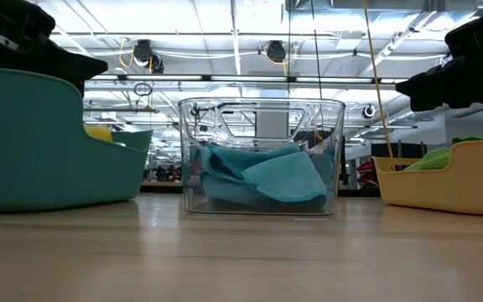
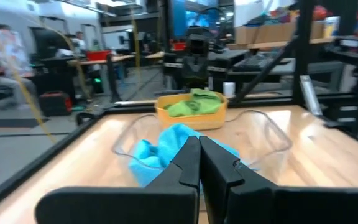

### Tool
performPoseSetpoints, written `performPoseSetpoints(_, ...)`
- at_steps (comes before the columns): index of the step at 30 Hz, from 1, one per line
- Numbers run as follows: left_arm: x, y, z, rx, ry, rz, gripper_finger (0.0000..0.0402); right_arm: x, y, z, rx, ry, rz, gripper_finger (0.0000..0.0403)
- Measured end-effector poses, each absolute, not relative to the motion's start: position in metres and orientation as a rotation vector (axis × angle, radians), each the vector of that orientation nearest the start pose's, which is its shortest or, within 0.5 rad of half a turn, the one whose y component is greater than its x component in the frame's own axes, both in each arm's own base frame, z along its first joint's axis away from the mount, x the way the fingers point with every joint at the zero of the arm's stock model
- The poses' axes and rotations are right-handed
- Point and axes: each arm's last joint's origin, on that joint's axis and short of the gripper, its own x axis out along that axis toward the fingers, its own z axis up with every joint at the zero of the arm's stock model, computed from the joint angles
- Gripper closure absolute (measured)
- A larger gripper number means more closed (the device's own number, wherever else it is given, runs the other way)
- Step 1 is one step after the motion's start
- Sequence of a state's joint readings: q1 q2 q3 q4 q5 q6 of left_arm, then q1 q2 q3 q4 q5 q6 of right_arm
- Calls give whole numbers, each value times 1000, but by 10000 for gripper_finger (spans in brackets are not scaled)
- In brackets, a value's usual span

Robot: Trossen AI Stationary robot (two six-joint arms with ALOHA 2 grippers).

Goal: Sort microfiber towel by color & place in baskets
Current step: Return to Home Position

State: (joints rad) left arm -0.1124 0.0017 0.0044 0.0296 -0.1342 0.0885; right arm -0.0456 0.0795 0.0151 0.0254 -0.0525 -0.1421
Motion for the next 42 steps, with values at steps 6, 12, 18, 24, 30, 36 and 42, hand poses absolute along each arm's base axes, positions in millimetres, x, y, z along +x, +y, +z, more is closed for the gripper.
performPoseSetpoints(6, 97, -9, 166, 80, -20, -61, 396, 102, -3, 165, -140, 38, 10, 403)
performPoseSetpoints(12, 97, -9, 166, 58, -18, -63, 396, 102, -3, 165, -140, 38, 10, 403)
performPoseSetpoints(18, 97, -9, 166, 37, -18, -63, 396, 102, -3, 165, -140, 38, 10, 403)
performPoseSetpoints(24, 97, -9, 166, 36, -18, -63, 396, 102, -3, 165, -140, 38, 10, 403)
performPoseSetpoints(30, 97, -9, 167, 36, -22, -60, 396, 102, -3, 165, -140, 38, 10, 403)
performPoseSetpoints(36, 97, -9, 167, 35, -25, -58, 396, 102, -3, 165, -141, 38, 10, 403)
performPoseSetpoints(42, 97, -9, 167, 35, -27, -57, 396, 102, -3, 165, -140, 38, 10, 403)
